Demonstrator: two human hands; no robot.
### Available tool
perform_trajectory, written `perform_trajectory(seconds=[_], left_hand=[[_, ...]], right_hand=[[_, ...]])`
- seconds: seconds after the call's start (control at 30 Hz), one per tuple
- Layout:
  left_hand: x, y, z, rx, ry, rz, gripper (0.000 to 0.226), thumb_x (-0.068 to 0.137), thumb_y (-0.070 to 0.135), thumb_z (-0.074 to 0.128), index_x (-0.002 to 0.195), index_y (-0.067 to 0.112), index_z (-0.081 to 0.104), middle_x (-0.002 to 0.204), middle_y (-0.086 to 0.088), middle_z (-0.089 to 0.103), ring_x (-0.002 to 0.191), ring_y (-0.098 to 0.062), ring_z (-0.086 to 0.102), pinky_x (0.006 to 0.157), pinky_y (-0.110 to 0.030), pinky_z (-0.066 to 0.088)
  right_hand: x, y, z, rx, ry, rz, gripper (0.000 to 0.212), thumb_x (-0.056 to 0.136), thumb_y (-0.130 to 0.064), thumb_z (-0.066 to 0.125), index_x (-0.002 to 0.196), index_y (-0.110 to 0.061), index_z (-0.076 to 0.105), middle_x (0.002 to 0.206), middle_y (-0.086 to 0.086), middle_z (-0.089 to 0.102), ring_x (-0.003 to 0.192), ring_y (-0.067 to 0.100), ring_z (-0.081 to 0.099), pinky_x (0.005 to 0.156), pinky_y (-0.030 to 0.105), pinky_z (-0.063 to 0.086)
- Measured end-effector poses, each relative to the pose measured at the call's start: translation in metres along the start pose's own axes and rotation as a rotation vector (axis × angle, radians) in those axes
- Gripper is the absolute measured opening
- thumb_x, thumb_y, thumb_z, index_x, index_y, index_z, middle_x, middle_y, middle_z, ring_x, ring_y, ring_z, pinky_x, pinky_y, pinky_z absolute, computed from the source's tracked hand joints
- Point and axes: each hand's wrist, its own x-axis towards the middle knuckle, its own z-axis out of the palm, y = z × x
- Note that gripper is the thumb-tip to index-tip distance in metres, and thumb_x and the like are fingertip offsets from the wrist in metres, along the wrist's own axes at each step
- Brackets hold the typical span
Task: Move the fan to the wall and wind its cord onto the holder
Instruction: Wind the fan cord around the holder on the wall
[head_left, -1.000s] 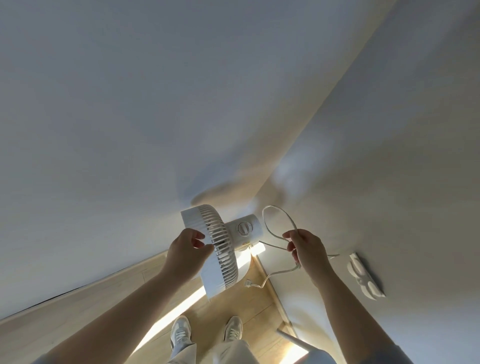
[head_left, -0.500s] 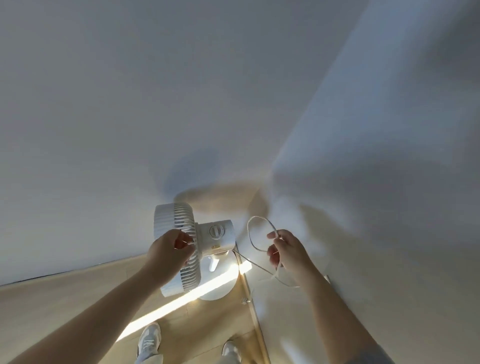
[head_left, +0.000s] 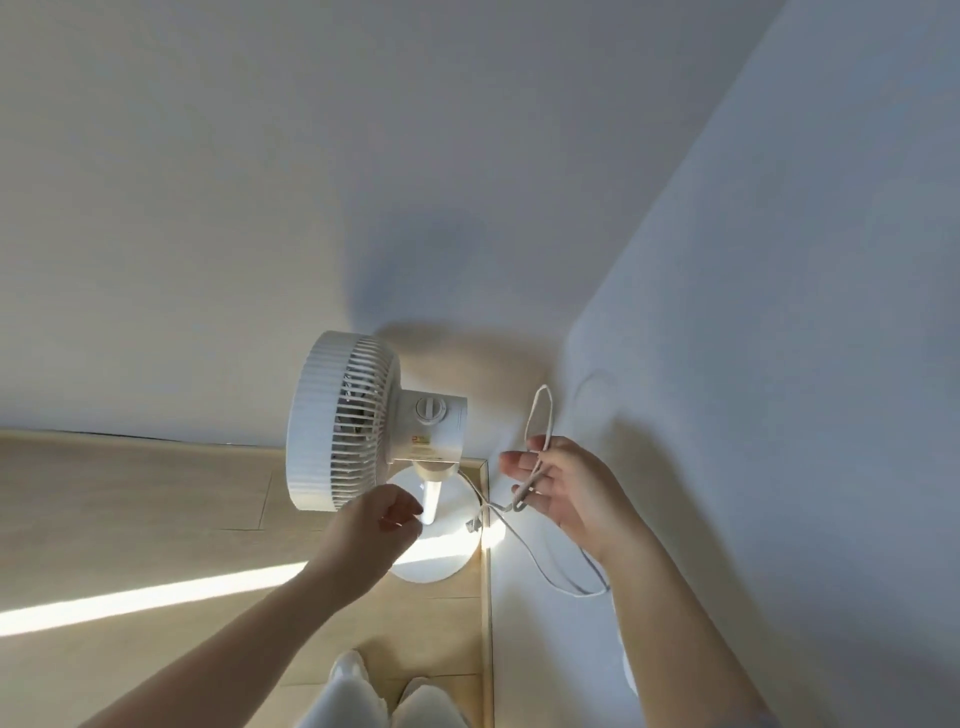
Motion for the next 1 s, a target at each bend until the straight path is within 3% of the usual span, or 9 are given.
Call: perform_trajectory(seconds=[0.1, 0.2, 0.33, 0.47, 0.63, 0.7, 0.8, 0.87, 1.0], left_hand=[[0.009, -0.022, 0.016, -0.044, -0.034, 0.0, 0.011, 0.081, 0.019, 0.067, 0.087, 0.028, 0.069, 0.081, 0.012, 0.071, 0.074, 0.0, 0.066, 0.064, -0.012, 0.048], [0.029, -0.05, 0.036, -0.067, -0.046, 0.03, 0.01, 0.08, 0.023, 0.07, 0.09, 0.027, 0.071, 0.084, 0.017, 0.071, 0.081, 0.01, 0.064, 0.065, -0.006, 0.048], [0.064, -0.102, 0.072, -0.02, -0.019, 0.049, 0.022, 0.079, 0.029, 0.072, 0.099, 0.027, 0.066, 0.097, 0.015, 0.067, 0.093, -0.002, 0.065, 0.086, -0.021, 0.052], [0.081, -0.139, 0.099, -0.071, 0.03, 0.121, 0.041, 0.077, 0.034, 0.073, 0.115, 0.024, 0.061, 0.109, 0.015, 0.062, 0.102, -0.005, 0.06, 0.09, -0.02, 0.047], [0.046, -0.153, 0.122, -0.046, 0.061, 0.286, 0.046, 0.081, 0.044, 0.065, 0.124, 0.027, 0.057, 0.123, 0.012, 0.06, 0.117, -0.005, 0.055, 0.099, -0.024, 0.044], [0.023, -0.159, 0.127, 0.121, 0.088, 0.292, 0.055, 0.085, 0.045, 0.06, 0.135, 0.024, 0.048, 0.136, 0.008, 0.053, 0.125, -0.009, 0.049, 0.098, -0.02, 0.037], [0.0, -0.166, 0.121, 0.079, 0.045, 0.259, 0.07, 0.083, 0.05, 0.06, 0.143, 0.024, 0.035, 0.146, 0.005, 0.044, 0.132, -0.013, 0.042, 0.109, -0.029, 0.035], [-0.005, -0.163, 0.108, 0.027, 0.045, 0.282, 0.074, 0.08, 0.053, 0.061, 0.143, 0.027, 0.033, 0.147, 0.006, 0.042, 0.134, -0.013, 0.042, 0.11, -0.034, 0.036], [-0.012, -0.139, 0.097, 0.038, 0.005, 0.394, 0.065, 0.087, 0.047, 0.057, 0.144, 0.026, 0.033, 0.145, 0.009, 0.044, 0.133, -0.011, 0.041, 0.107, -0.027, 0.034]], right_hand=[[0.007, 0.012, -0.002, -0.03, -0.053, -0.056, 0.017, 0.097, -0.002, 0.035, 0.092, -0.013, 0.046, 0.105, 0.013, 0.073, 0.102, 0.02, 0.069, 0.084, 0.032, 0.049], [0.026, 0.031, -0.008, -0.103, -0.08, -0.123, 0.022, 0.1, -0.006, 0.036, 0.083, -0.016, 0.045, 0.117, 0.007, 0.07, 0.116, 0.02, 0.061, 0.096, 0.032, 0.041], [0.059, 0.068, -0.023, -0.272, -0.03, -0.27, 0.02, 0.101, -0.015, 0.039, 0.083, -0.015, 0.047, 0.116, 0.004, 0.071, 0.117, 0.013, 0.06, 0.108, 0.032, 0.036], [0.076, 0.106, -0.035, -0.331, -0.015, -0.381, 0.021, 0.102, -0.015, 0.038, 0.083, -0.014, 0.047, 0.118, 0.004, 0.069, 0.118, 0.017, 0.06, 0.108, 0.031, 0.036], [0.058, 0.148, -0.034, -0.425, -0.019, -0.459, 0.022, 0.101, -0.017, 0.04, 0.08, -0.018, 0.047, 0.119, -0.003, 0.069, 0.128, 0.018, 0.051, 0.107, 0.031, 0.03], [0.038, 0.154, -0.028, -0.398, -0.036, -0.456, 0.021, 0.101, -0.018, 0.04, 0.081, -0.017, 0.046, 0.12, -0.002, 0.069, 0.128, 0.021, 0.051, 0.113, 0.037, 0.028], [0.008, 0.15, -0.018, -0.36, -0.101, -0.468, 0.021, 0.102, -0.017, 0.038, 0.082, -0.017, 0.045, 0.119, 0.0, 0.069, 0.126, 0.019, 0.053, 0.118, 0.044, 0.022], [-0.006, 0.143, -0.01, -0.373, -0.152, -0.516, 0.022, 0.102, -0.018, 0.037, 0.083, -0.018, 0.047, 0.118, -0.001, 0.07, 0.126, 0.017, 0.054, 0.116, 0.043, 0.024], [-0.026, 0.126, 0.003, -0.322, -0.206, -0.588, 0.027, 0.102, -0.015, 0.036, 0.077, -0.018, 0.046, 0.119, 0.004, 0.07, 0.12, 0.018, 0.059, 0.104, 0.035, 0.037]])
